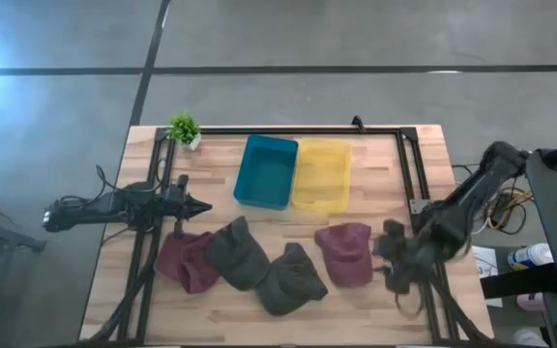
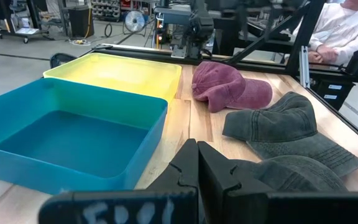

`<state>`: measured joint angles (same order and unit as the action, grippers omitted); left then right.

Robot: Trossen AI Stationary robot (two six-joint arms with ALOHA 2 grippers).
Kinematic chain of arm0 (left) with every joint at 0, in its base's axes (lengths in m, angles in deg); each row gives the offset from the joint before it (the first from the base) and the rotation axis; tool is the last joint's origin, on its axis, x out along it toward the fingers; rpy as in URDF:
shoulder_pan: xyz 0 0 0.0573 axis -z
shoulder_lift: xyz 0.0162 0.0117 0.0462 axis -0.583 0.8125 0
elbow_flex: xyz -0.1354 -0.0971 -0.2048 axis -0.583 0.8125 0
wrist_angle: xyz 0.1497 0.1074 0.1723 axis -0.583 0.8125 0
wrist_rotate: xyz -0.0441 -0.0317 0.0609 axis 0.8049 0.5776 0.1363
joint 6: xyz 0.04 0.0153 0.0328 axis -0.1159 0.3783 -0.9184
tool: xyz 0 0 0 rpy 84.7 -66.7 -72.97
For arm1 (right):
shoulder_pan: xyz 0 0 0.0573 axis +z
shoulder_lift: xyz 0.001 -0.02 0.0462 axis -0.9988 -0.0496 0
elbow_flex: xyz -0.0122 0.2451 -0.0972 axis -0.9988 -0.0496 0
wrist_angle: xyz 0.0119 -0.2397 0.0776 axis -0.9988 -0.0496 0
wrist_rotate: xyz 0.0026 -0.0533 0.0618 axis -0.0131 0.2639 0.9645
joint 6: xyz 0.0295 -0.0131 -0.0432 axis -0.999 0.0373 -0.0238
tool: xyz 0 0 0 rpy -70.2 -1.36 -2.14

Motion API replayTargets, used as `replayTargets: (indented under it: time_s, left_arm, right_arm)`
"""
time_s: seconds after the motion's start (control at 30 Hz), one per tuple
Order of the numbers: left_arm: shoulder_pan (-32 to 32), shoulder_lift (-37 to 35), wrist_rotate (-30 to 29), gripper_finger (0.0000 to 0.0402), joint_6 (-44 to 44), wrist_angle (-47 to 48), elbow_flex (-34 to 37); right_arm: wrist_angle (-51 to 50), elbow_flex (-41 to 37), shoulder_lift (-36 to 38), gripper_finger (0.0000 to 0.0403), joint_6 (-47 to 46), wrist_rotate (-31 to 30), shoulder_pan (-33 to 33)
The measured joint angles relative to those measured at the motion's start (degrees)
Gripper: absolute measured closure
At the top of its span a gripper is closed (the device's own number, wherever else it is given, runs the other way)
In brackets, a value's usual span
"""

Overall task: Pick & Place hat
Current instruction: Put the right red cap into the yellow bin

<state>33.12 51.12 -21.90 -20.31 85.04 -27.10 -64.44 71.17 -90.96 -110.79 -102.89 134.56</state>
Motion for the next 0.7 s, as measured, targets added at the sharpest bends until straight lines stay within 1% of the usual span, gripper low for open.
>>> replayTargets:
  time_s: [0.13,0.2,0.27,0.37,0.5,0.6,0.7]
  left_arm:
    - [0.00,0.00,0.00,0.0401,-0.02,0.00,0.00]
    - [0.00,0.00,0.00,0.0401,-0.02,0.00,0.00]
    - [0.00,0.00,0.00,0.0401,-0.02,0.00,0.00]
    - [0.00,0.00,0.00,0.0401,-0.01,0.00,0.00]
    - [0.00,0.00,0.00,0.0401,-0.02,0.00,0.00]
    - [0.00,0.00,0.00,0.0401,-0.02,-0.01,0.00]
    - [0.00,0.00,0.00,0.0401,-0.01,0.00,0.00]
  right_arm:
    - [-11.38,10.85,-14.10,0.0184,-5.00,-2.54,4.10]
    - [-17.21,16.17,-19.79,0.0184,-7.73,-3.35,4.99]
    - [-20.87,20.62,-24.82,0.0184,-9.87,-3.70,5.51]
    - [-21.38,26.02,-30.63,0.0184,-9.48,-4.01,5.63]
    - [-21.41,31.71,-38.06,0.0184,-5.29,-4.03,5.61]
    - [-21.53,34.51,-43.01,0.0184,-2.70,-3.25,5.61]
    - [-22.61,36.43,-46.92,0.0184,-2.67,-2.77,5.54]
